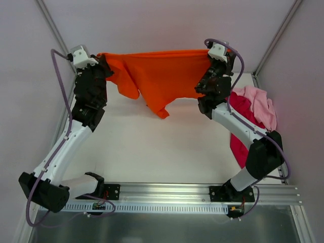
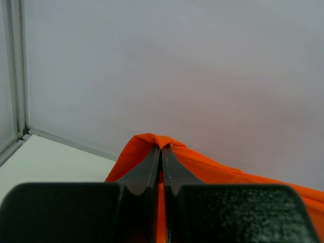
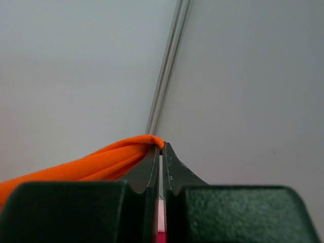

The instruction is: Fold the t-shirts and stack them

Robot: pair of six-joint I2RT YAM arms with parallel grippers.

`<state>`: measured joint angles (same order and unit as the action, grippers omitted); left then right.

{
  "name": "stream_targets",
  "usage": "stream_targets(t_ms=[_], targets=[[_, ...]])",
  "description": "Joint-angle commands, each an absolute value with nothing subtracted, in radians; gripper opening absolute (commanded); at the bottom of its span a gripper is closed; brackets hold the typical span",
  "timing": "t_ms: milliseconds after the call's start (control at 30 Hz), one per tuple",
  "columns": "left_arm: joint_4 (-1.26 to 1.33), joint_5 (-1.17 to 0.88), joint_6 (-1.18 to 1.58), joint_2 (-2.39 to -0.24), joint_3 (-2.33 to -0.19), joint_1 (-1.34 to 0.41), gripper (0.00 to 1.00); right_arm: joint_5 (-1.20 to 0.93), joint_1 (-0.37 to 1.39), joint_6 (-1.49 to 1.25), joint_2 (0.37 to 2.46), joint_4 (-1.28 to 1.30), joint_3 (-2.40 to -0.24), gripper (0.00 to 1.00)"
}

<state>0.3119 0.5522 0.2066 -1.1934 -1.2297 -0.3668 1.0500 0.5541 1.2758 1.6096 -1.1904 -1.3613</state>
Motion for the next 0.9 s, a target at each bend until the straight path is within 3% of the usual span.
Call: stream_targets(t_ms=[0,167,467,600,700,767,867], targets=[[0.405,0.695,0.241,-1.063,-1.2,-0.339,0.0,1.149,0.552,1.301,1.48,-1.522,-1.292,0.01],[0.352,0.732,0.245,-0.937,-1.141,-0.339,0.0,1.163,0.629,1.351,1.456,-1.49,-1.253,0.01],[0.23,0.761,0.331,-0.847,-1.097,-0.339,0.0,1.239,0.742,1.11,1.352,-1.042,-1.21,0.01],[0.167,0.749,0.337,-0.968,-1.187,-0.337,0.0,1.198,0.678,0.591,1.408,-0.274,-1.4,0.01],[0.155,0.727,0.328,-1.13,-1.239,-0.337,0.0,1.082,0.597,0.389,1.536,0.02,-1.575,0.01],[0.163,0.719,0.316,-1.199,-1.273,-0.337,0.0,1.052,0.546,0.335,1.606,0.113,-1.682,0.01],[0.201,0.707,0.278,-1.337,-1.37,-0.333,0.0,1.046,0.502,0.36,1.693,-0.007,-1.693,0.01]])
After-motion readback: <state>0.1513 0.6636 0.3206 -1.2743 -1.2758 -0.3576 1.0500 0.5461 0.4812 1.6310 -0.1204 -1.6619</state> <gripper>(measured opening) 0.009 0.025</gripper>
